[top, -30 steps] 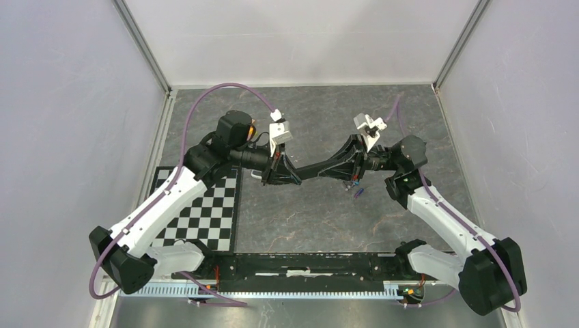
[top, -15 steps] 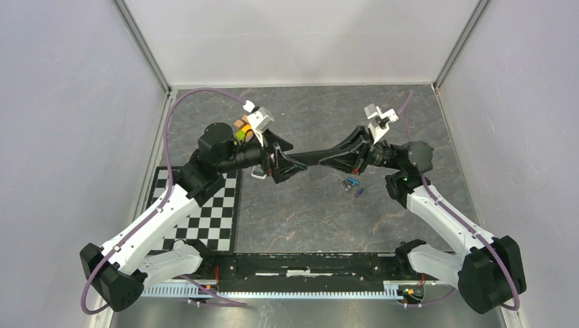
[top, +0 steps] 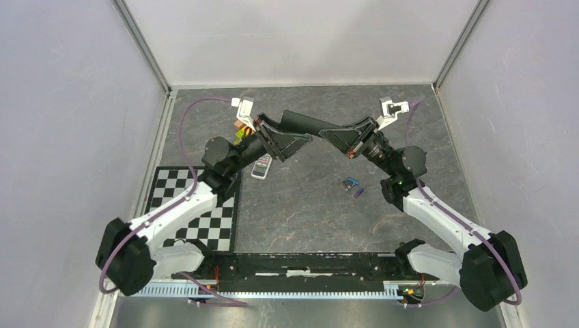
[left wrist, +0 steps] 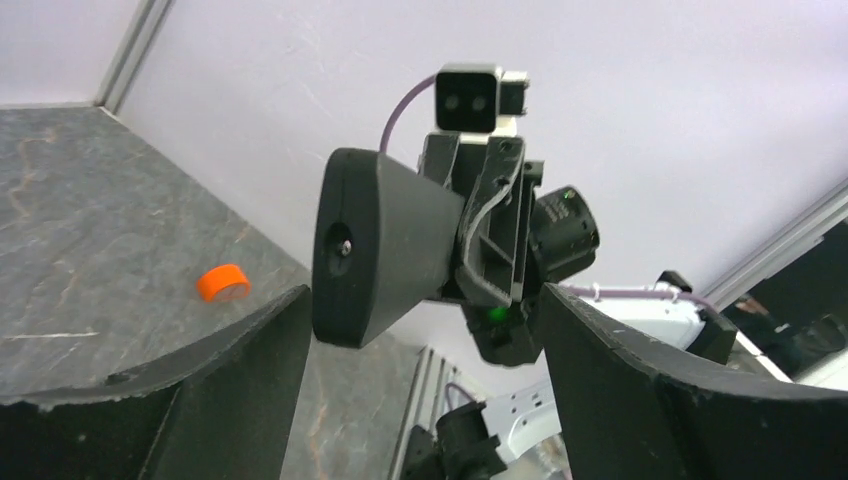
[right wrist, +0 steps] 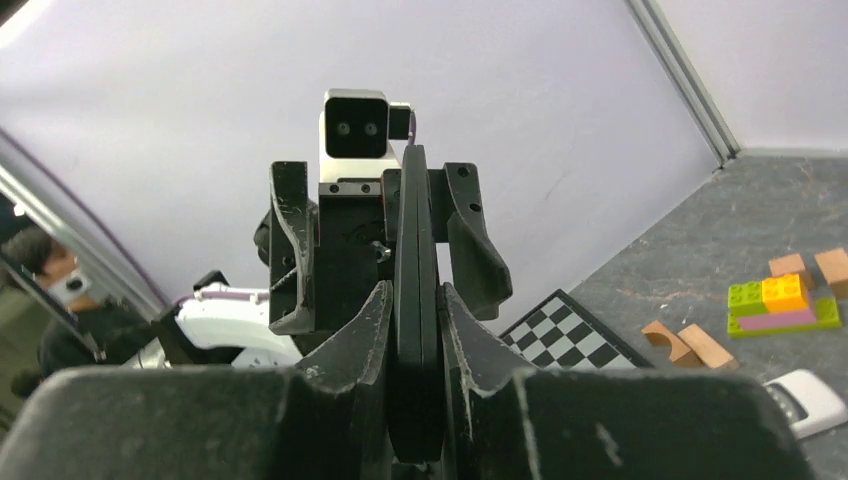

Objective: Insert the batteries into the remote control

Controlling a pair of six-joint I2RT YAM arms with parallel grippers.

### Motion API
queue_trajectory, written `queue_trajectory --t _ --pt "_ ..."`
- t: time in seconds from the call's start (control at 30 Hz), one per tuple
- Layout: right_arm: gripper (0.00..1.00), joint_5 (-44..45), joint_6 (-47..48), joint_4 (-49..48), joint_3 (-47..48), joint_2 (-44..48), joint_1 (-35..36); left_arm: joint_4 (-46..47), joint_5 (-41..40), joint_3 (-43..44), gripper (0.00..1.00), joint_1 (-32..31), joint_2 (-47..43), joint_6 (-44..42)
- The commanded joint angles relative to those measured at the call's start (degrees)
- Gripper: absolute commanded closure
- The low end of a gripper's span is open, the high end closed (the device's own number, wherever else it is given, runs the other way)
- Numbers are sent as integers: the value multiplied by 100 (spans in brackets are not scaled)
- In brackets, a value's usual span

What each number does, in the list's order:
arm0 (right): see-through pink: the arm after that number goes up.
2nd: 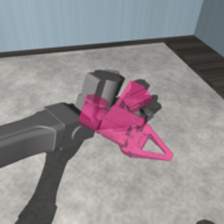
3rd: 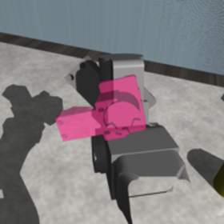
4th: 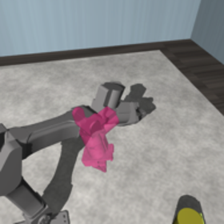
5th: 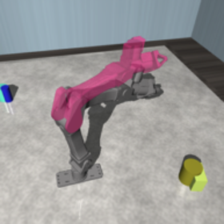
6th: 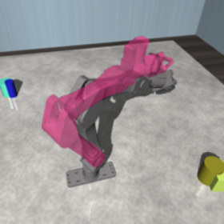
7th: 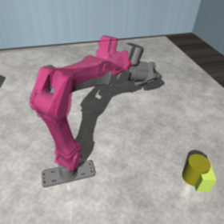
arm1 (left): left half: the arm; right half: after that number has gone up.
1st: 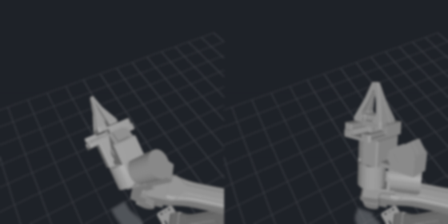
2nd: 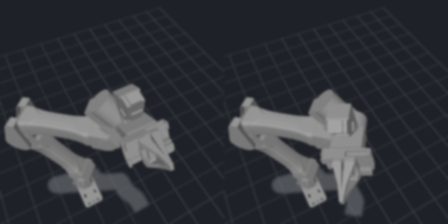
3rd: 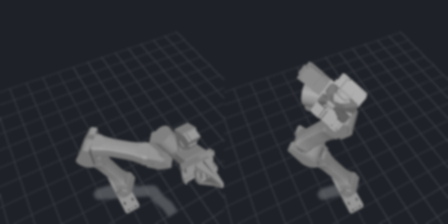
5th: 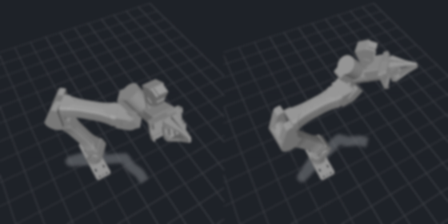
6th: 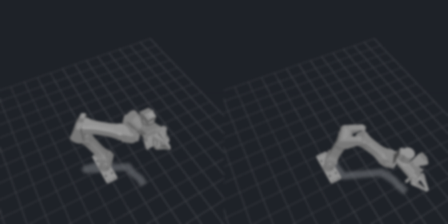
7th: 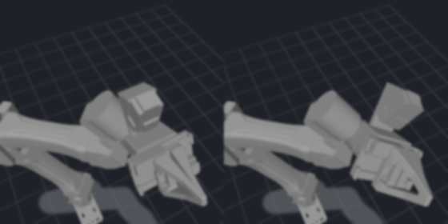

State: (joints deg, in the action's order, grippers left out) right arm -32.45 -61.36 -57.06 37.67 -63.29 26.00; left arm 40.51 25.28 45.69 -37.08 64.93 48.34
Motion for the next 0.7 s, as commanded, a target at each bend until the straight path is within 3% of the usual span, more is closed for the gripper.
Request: queue_trajectory --t 0.0,0.23,0.43,0.53,0.6,0.67 --pt "100 1015 -489 -36 -204 81 188 1896 -293 -66 17 7 444 1247" --pt "100 1200 -690 -91 -458 57 336 2446 -637 -104 48 -14 887 1779" --pt "100 1153 -887 -333 -576 -97 340 2809 -644 -125 68 -60 1140 2092" --pt "99 1060 -931 -417 -594 -175 340 2905 -629 -155 89 -58 1207 2145" --pt "87 1081 -907 -405 -680 -160 328 2897 -619 -177 98 -54 1189 2106" --pt "62 1123 -856 -322 -755 -112 312 2815 -597 -196 98 -46 1123 2001"
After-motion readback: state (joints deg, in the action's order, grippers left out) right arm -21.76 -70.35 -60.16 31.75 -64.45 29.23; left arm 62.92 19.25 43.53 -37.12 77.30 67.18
